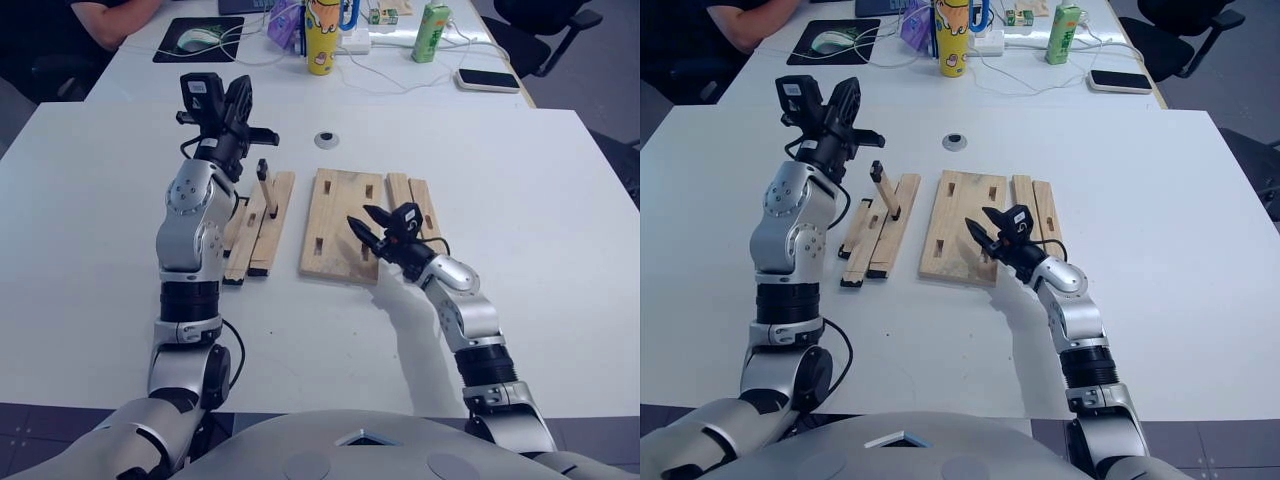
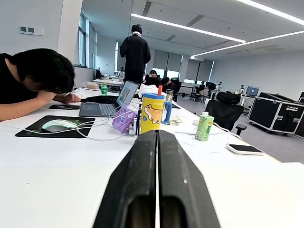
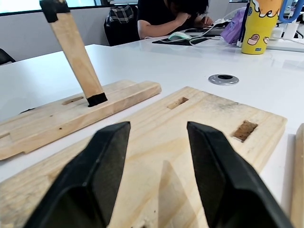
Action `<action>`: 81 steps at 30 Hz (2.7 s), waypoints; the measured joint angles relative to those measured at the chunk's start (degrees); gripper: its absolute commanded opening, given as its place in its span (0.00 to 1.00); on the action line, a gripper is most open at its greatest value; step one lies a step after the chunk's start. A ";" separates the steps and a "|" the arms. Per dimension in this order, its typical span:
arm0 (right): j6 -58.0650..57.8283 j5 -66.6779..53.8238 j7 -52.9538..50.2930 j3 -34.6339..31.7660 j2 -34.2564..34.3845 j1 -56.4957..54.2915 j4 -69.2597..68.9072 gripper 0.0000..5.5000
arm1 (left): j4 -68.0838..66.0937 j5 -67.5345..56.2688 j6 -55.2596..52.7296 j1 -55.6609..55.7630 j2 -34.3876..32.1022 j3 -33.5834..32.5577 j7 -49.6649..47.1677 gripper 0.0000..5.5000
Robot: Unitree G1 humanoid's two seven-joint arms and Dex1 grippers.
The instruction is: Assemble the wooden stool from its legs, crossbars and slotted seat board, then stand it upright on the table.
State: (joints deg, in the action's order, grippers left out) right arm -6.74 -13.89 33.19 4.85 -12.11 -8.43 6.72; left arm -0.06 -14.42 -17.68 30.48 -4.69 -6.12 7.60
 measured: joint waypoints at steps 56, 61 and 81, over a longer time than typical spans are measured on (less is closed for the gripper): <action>1.52 2.21 -0.62 2.26 2.32 -1.21 2.03 0.40 | -6.72 6.17 19.88 12.97 1.60 1.75 -1.29 0.00; 1.48 2.20 -0.63 2.36 2.49 -1.26 2.04 0.40 | -9.69 3.53 10.30 8.65 3.96 1.24 -2.60 0.00; -0.28 0.53 -0.89 1.80 3.94 -1.58 0.35 0.40 | -6.14 9.51 8.43 -3.39 4.86 3.24 -8.33 0.04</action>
State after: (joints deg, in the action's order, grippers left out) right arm -7.03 -13.36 32.30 6.65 -8.16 -10.01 7.07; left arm -6.20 -4.91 -9.25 27.09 0.17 -2.88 -0.72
